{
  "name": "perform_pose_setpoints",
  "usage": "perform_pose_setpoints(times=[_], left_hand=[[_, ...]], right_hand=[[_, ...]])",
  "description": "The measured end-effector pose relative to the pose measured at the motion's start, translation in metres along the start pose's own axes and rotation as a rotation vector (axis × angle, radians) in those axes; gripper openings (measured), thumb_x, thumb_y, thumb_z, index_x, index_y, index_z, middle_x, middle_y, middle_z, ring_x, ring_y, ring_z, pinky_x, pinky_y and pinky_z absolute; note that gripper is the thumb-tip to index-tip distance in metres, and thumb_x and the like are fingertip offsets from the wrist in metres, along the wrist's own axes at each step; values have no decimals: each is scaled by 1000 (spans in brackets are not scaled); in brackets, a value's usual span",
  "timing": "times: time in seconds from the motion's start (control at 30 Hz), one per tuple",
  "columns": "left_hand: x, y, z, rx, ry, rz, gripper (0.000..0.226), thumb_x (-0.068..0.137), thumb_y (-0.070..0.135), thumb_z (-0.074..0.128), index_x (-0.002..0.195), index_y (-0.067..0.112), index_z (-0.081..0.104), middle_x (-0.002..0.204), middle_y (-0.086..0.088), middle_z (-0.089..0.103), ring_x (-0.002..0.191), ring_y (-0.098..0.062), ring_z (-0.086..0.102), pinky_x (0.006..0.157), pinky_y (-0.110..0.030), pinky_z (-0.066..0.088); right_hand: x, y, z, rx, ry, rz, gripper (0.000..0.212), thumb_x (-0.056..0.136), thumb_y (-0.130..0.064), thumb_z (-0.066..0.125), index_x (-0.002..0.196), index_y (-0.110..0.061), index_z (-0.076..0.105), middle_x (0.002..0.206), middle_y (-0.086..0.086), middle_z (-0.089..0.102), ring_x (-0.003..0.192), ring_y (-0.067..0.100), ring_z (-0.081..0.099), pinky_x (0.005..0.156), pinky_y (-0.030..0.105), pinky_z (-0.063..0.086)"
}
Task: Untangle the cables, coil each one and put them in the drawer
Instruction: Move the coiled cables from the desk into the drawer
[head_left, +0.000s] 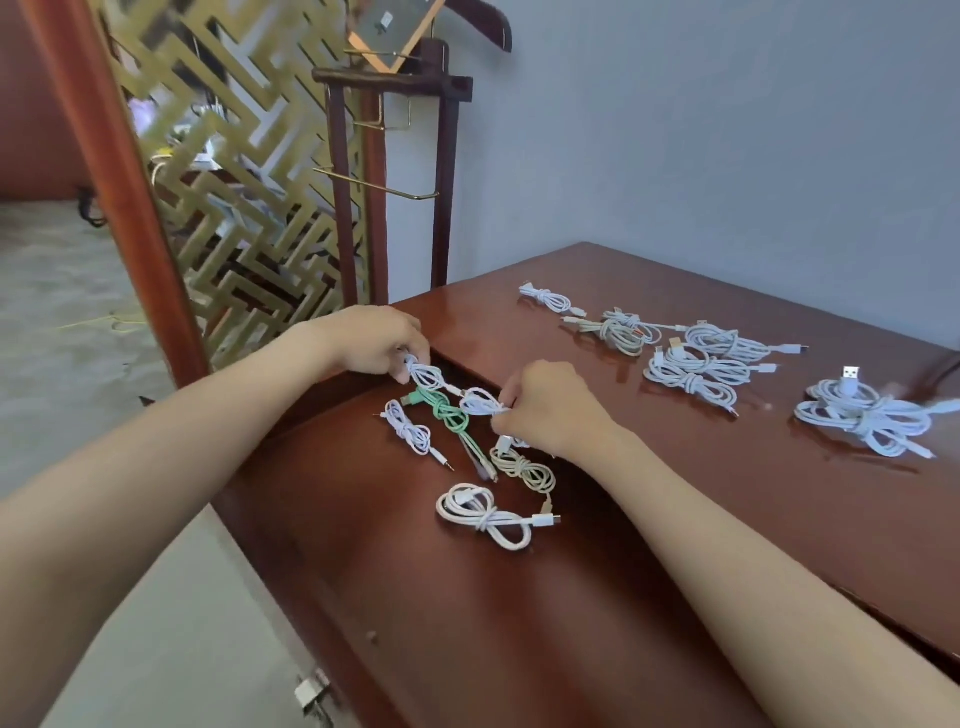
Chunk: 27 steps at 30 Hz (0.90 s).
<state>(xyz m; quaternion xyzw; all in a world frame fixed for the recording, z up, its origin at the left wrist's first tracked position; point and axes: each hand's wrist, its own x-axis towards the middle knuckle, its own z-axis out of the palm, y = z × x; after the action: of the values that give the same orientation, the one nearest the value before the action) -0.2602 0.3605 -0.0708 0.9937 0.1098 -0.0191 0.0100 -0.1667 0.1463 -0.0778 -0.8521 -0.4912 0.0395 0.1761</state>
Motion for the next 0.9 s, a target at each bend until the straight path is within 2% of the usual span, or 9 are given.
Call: perform_pose_setpoints(times=[0.1,0.27,0.37,0.47,0.63,0.8,0.9], left_hand=[[-14,5,6,21,-143,-25,30,77,15,73,105,25,71,96,11,58,92,-8,53,85,-29,45],[-20,18,24,89,-303,-40,36,74,11,75,108,20,71,111,3,68,104,-16,60,79,-22,43],[-22,21,33,123,-354,-53,37,74,12,75,110,19,70,119,4,66,109,-18,59,83,-23,45],[-24,24,36,161,-371,-71,38,76,13,74,114,20,69,121,3,63,112,-18,56,75,-20,37],[-24,19,35,192,-383,-70,38,76,11,73,112,23,69,119,5,64,111,-19,56,77,-26,42],[-24,18,34,184,-370,-49,43,76,11,73,117,23,67,123,2,62,111,-20,56,83,-27,43],[-21,16,31,147,-355,-25,42,78,9,72,118,23,66,122,1,63,108,-19,58,84,-25,44]], right_hand=[[-18,-15,5,7,-165,-36,10,70,-22,71,72,-18,62,80,2,65,79,22,61,65,28,46],[-40,-26,24,-68,-314,-70,17,69,-28,76,82,-17,71,84,1,68,85,18,63,71,28,49],[-46,-29,37,-90,-324,-81,22,71,-30,75,87,-15,71,92,2,69,91,20,62,72,28,47],[-50,-31,47,-166,-313,-117,24,74,-28,72,91,-11,70,95,5,69,93,21,62,69,28,44],[-48,-32,58,-229,-252,-113,21,76,-25,68,92,-12,67,96,5,67,94,24,62,72,28,43],[-45,-34,58,-309,-190,-143,24,81,-20,63,102,-10,63,102,7,64,98,27,60,74,29,40],[-45,-36,58,-360,-196,-168,17,81,-21,63,94,-10,60,89,6,57,90,27,58,69,28,36]])
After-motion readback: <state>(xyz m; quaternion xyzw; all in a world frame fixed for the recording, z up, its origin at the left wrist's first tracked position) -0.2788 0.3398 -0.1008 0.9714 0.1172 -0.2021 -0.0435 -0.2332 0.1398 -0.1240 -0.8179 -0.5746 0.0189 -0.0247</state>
